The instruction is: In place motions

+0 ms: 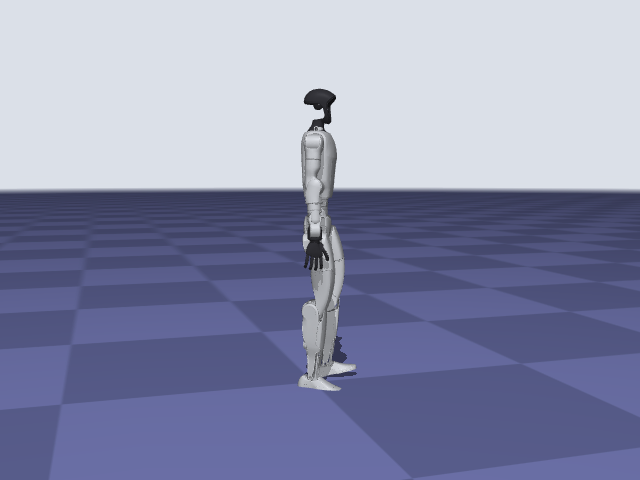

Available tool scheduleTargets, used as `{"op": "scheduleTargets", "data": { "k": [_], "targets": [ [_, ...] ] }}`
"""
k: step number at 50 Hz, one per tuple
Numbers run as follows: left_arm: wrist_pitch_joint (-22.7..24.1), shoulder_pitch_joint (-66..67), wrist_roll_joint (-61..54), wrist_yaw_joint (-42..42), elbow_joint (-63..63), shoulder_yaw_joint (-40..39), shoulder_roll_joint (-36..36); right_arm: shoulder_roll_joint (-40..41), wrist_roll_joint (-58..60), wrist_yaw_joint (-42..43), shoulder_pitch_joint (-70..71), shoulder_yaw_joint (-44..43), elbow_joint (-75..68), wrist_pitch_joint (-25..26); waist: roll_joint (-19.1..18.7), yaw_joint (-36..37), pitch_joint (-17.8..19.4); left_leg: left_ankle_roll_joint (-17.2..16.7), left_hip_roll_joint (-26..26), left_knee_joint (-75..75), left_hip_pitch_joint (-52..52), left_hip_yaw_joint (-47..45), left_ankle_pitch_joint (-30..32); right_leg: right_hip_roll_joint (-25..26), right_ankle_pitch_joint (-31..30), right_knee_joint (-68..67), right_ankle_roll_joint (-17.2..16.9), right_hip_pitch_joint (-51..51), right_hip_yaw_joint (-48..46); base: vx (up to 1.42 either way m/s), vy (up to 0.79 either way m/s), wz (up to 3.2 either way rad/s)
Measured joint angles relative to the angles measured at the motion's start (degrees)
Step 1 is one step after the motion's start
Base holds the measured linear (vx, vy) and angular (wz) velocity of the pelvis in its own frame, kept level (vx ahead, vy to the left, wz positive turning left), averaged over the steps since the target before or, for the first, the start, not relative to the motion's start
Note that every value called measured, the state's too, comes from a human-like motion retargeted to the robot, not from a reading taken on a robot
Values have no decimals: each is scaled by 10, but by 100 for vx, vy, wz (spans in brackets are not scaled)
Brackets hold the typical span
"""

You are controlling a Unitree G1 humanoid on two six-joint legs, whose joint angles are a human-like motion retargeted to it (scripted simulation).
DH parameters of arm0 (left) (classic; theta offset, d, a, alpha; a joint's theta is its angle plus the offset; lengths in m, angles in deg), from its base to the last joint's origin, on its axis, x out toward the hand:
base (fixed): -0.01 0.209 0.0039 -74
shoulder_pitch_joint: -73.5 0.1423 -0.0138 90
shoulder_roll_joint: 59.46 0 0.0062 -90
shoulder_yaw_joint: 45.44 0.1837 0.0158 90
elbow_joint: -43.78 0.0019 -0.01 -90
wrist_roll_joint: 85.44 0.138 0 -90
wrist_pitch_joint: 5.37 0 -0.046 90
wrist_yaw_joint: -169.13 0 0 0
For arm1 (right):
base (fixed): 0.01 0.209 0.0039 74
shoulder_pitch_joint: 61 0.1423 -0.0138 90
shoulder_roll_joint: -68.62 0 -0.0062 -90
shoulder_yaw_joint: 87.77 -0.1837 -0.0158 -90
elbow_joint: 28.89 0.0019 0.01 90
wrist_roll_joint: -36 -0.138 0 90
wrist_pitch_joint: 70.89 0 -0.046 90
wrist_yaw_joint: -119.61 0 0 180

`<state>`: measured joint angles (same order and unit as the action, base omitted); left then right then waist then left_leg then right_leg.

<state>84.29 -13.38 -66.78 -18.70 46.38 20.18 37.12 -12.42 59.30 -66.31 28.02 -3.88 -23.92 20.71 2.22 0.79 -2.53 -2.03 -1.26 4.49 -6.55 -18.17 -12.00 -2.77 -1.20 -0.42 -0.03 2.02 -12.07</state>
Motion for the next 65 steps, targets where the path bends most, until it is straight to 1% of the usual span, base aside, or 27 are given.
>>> {"op": "scheduleTargets", "data": {
  "k": [3, 7, 10, 12, 13, 17, 18, 20, 22, 24, 27, 29, 31, 33, 35, 37, 39, 42, 45, 50, 53, 57, 62, 65],
  "targets": [
    [1, -5, 0, -4, -1, 5, 5, -2, -16, 1, -6, -1, 4, -11, -2, 9, 4, 13, -10, -13, 12, -10, -3, -9, 12, -18, -8, -1, -3, 20, 12, -34],
    [6, -5, 14, -7, -20, 17, 9, -4, -10, 2, -5, 6, 1, -11, -9, 20, 1, 21, -7, -18, 16, -22, -9, -19, 26, -69, -11, 18, -2, 16, 10, -41],
    [8, -7, 16, -6, -30, 18, 8, -3, -8, 6, 3, 16, 0, -13, -12, 25, 2, 24, -1, -19, 16, -36, -13, -17, 19, -115, -2, 44, 14, 6, 4, -51],
    [7, -13, 13, -7, -29, 19, 3, 0, -9, -1, 8, 23, 8, -14, -14, 28, 6, 24, 6, -19, 18, -44, -15, -6, 21, -144, 13, 59, 24, 4, 0, -42],
    [6, -16, 12, -5, -27, 19, 1, 2, -9, -5, 8, 25, 14, -14, -14, 27, 6, 24, 7, -20, 18, -45, -16, -2, 24, -149, 15, 64, 26, 0, 0, 0],
    [11, -23, 2, 12, -23, 17, -6, 11, -13, -14, 1, 33, 49, -17, -4, 13, 6, 29, -7, -21, 22, -36, -19, 12, 8, -98, -12, 60, 71, 2, -3, 20],
    [22, -23, -5, 25, -28, 18, -6, 15, -17, -17, -4, 37, 64, -18, -2, 10, 6, 29, -10, -21, 25, -33, -20, 17, -7, -79, 3, 56, 81, 7, -5, 23],
    [51, -22, -34, 64, -54, 30, -6, 24, -38, -34, -16, 50, 108, -18, 7, 12, 6, 30, -18, -23, 31, -35, -23, 15, -1, -61, 1, 42, 90, 9, -5, 6],
    [71, -24, -53, 100, -96, 39, 2, 31, -60, -68, -24, 59, 154, -23, 9, 16, 5, 31, -20, -23, 33, -33, -25, 6, -12, -44, -4, 34, 49, 0, -5, 12],
    [98, -33, -72, 134, -159, 53, 15, 39, -87, -134, -27, 78, 223, -36, 8, 18, 2, 29, -19, -22, 31, -29, -27, 7, -23, -23, -16, 27, 60, -7, -2, 16],
    [127, -52, -86, 149, -248, 91, 19, 46, -117, -246, -24, 126, 320, -50, 8, 21, -6, 28, -20, -26, 38, -33, -29, 3, -33, -3, -21, 17, 24, 0, 0, 0],
    [134, -77, -88, 147, -294, 123, 15, 58, -138, -314, -14, 161, 373, -47, 5, 20, -21, 27, -18, -28, 39, -34, -30, 7, -34, 1, -21, 15, 24, 0, 7, -3],
    [137, -112, -90, 143, -322, 153, 14, 76, -166, -371, 0, 192, 416, -38, 5, 20, -37, 25, -17, -27, 37, -30, -30, 11, -32, 1, -14, 15, 29, 0, 11, 18],
    [135, -154, -97, 141, -331, 178, 16, 92, -196, -410, 16, 219, 449, -26, 6, 21, -48, 25, -16, -24, 37, -25, -30, 15, -28, -1, -8, 14, 29, -4, 14, 27],
    [123, -213, -109, 131, -328, 206, 23, 112, -233, -439, 39, 247, 479, -14, 4, 19, -58, 24, -12, -21, 38, -17, -31, 16, -24, -5, -4, 10, 25, 2, 7, 34],
    [101, -263, -108, 118, -317, 223, 30, 128, -263, -438, 58, 268, 497, -4, 7, 17, -64, 24, -12, -19, 39, -9, -32, 18, -20, -5, 0, 4, 16, 5, 1, 33],
    [80, -301, -98, 110, -310, 237, 35, 142, -291, -417, 72, 284, 504, 13, 8, 16, -71, 23, -11, -17, 40, -5, -34, 21, -18, -5, 3, 0, 13, 2, -2, 21],
    [60, -332, -89, 126, -317, 252, 44, 165, -344, -381, 84, 302, 498, 44, 6, 12, -83, 22, -9, -17, 42, -2, -36, 25, -16, -3, 7, -4, 13, 4, -1, 3],
    [58, -340, -90, 160, -336, 255, 60, 185, -401, -363, 84, 307, 486, 78, 3, 13, -91, 20, -7, -19, 46, -8, -39, 28, -15, -1, 9, -5, 14, 1, 1, -7],
    [57, -338, -102, 215, -390, 268, 62, 210, -548, -320, 71, 296, 466, 146, -7, 15, -100, 18, -3, -19, 54, -17, -47, 34, -10, -4, 16, -7, 20, 1, 1, -9],
    [54, -332, -86, 232, -424, 284, 51, 210, -588, -293, 72, 299, 473, 157, -9, 13, -101, 17, -2, -18, 57, -18, -50, 37, -8, -6, 19, -9, 21, 0, 0, 0],
    [69, -318, -71, 260, -479, 296, 43, 212, -604, -282, 74, 315, 495, 162, -11, 12, -104, 15, 1, -18, 61, -23, -53, 40, -7, -7, 22, -10, 24, 0, 0, 0],
    [116, -304, -76, 306, -554, 305, 47, 225, -647, -288, 79, 343, 511, 187, -16, 8, -106, 14, 3, -20, 63, -26, -55, 43, -6, -6, 23, -10, 26, 0, 0, 0],
    [141, -298, -87, 309, -597, 314, 52, 233, -678, -290, 82, 359, 516, 205, -16, 6, -107, 13, 4, -20, 63, -25, -56, 43, -5, -5, 24, -10, 25, 0, 0, 0]
  ]
}}
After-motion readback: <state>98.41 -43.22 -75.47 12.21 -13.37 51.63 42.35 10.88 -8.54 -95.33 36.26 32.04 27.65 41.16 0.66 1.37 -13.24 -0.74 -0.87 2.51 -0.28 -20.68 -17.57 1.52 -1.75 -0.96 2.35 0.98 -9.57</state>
